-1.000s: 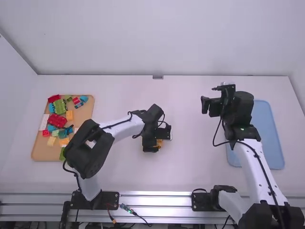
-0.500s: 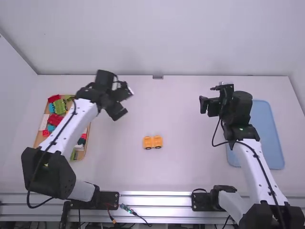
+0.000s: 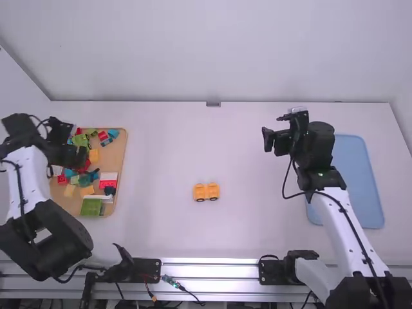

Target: Assemble lego blocks to make yellow taxi

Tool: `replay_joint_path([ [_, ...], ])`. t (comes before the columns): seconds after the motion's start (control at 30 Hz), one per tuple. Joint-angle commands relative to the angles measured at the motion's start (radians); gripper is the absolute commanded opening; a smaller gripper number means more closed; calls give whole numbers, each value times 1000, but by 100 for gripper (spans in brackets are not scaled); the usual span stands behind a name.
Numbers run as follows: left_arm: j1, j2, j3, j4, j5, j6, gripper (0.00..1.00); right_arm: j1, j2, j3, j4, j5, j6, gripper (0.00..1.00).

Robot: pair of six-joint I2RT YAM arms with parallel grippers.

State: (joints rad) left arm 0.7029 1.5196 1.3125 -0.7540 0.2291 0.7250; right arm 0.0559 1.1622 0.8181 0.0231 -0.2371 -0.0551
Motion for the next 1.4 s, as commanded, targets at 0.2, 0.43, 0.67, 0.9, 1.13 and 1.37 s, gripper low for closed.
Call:
replay_joint_path([
  [0.2,177,-19,-85,74,135,31,99,18,7,40,4,-1,-32,99],
  [0.43,190,44,-140,147,29,71,99,-5,7,40,42,-42,-32,99],
  [0.67,205,182,-139,172,-42,95,99,20,9,40,58,-47,-82,99],
  [0.9,223,327,-139,196,-31,114,97,14,9,40,76,-48,-84,99],
  [1.13,221,350,-140,215,-40,115,93,11,9,40,74,-47,-84,99],
  [1.37,221,365,-141,238,-40,135,89,9,9,40,74,-47,-84,99],
])
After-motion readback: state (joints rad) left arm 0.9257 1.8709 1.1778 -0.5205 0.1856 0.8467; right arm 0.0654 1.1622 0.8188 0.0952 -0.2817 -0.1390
